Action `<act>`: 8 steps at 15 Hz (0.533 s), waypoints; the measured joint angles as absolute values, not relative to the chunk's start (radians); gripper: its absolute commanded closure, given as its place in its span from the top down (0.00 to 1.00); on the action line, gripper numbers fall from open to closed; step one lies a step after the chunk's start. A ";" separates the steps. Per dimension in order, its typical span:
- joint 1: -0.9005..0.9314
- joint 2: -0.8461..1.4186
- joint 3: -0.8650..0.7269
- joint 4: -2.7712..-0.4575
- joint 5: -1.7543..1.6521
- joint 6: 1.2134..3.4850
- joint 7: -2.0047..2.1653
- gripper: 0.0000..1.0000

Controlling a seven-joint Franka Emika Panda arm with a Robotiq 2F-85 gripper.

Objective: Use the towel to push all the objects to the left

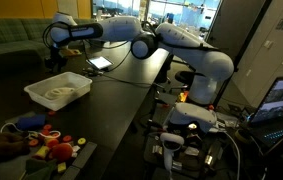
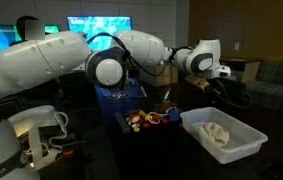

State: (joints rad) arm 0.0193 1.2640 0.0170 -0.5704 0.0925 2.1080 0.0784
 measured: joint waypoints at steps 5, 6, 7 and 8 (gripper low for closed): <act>0.012 1.240 0.017 -0.558 0.093 2.062 0.076 1.00; 0.009 1.228 0.019 -0.558 0.093 2.033 0.074 1.00; 0.006 1.216 0.023 -0.559 0.095 1.998 0.070 1.00; 0.003 1.201 0.027 -0.562 0.099 1.958 0.064 1.00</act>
State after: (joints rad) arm 0.0031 1.2006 0.0269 -0.5616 0.0989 1.9581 0.0636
